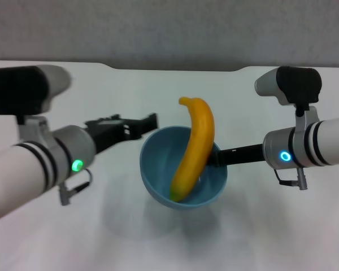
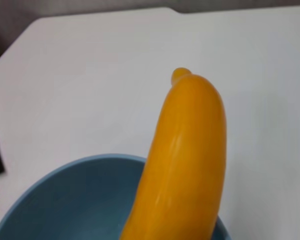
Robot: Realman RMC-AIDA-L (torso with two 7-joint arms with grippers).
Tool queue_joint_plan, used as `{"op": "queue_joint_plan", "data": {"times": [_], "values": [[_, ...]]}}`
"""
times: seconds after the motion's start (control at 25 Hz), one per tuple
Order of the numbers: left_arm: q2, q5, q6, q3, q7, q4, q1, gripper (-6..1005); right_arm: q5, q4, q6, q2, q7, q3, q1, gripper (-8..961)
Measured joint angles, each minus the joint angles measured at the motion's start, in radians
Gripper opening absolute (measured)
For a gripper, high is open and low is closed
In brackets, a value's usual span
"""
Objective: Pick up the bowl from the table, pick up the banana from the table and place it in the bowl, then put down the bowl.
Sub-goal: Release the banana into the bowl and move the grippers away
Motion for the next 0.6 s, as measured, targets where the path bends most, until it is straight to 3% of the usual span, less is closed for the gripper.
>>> {"op": "queue_joint_plan", "data": {"times": [0.2,0.6], "values": [[0.000,0.031,0.003,-0.057,0.000,-0.014,0.043,867,-0.059,-0.074,0.086,-0.001,0.000,0.082,0.064,146],[0.000,0.113,-0.002,-0.053,0.000,-0.017,0.065,865,-0.208,-0.271,0.157,-0.004,0.005,0.212,0.263,152]]}}
